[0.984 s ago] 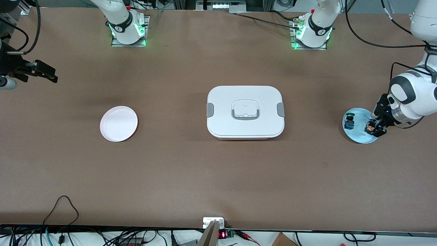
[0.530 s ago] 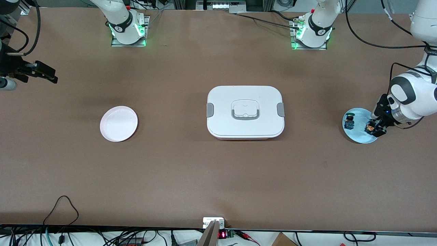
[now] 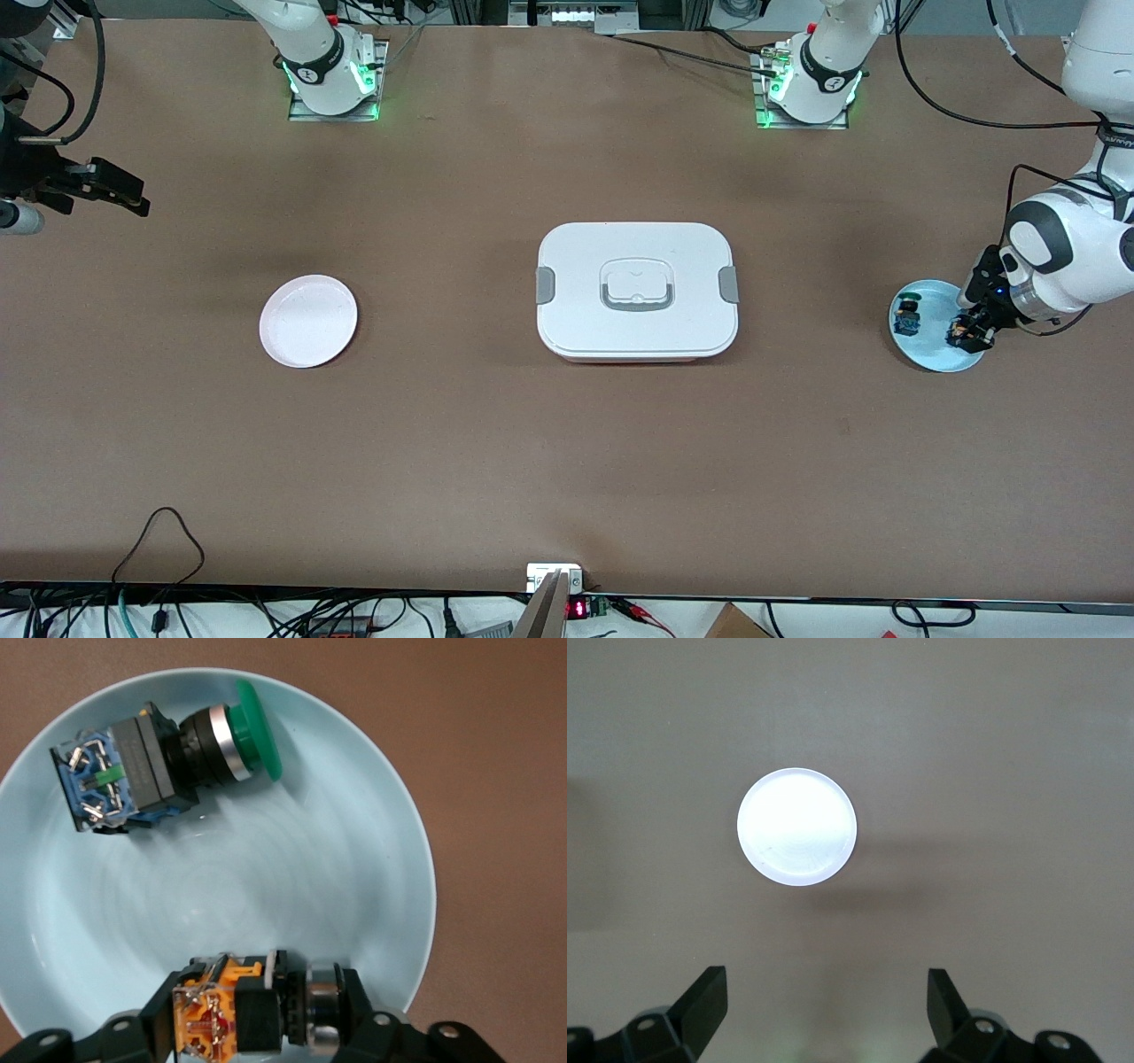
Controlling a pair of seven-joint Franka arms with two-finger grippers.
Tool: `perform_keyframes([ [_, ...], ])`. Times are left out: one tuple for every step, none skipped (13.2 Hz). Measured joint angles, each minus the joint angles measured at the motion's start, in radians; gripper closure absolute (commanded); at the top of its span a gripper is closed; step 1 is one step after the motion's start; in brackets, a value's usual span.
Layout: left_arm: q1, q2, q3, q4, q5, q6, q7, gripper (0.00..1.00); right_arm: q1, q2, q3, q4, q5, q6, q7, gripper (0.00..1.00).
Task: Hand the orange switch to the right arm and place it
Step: 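Close the left gripper on the orange switch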
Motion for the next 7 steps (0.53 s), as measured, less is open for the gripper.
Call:
perform_keyframes([
  [0.000, 0.000, -0.001, 0.009, 0.000, -0.014, 0.000, 0.91, 0.000, 0.000, 0.000, 0.000, 0.000, 0.000, 0.000, 0.00],
  [0.000, 0.000, -0.005, 0.021, 0.000, -0.031, 0.000, 0.95, 0.000, 0.000, 0.000, 0.000, 0.000, 0.000, 0.000, 0.00],
  [0.000, 0.000, -0.011, 0.035, 0.000, -0.055, 0.000, 0.95, 0.000, 0.000, 0.000, 0.000, 0.000, 0.000, 0.000, 0.00],
  [0.000, 0.000, -0.016, 0.053, -0.003, -0.084, 0.000, 0.96, 0.000, 0.000, 0.000, 0.000, 0.000, 0.000, 0.000, 0.00],
  [0.000, 0.000, -0.021, 0.082, -0.031, -0.126, 0.000, 0.99, 0.000, 0.001, 0.000, 0.000, 0.000, 0.000, 0.000, 0.00],
  [0.001, 0.000, -0.021, 0.102, -0.055, -0.159, 0.000, 1.00, 0.000, 0.001, 0.000, 0.000, 0.000, 0.000, 0.000, 0.00],
  [0.000, 0.000, -0.022, 0.132, -0.079, -0.220, 0.001, 1.00, 0.000, 0.001, 0.000, 0.000, 0.000, 0.000, 0.000, 0.00],
])
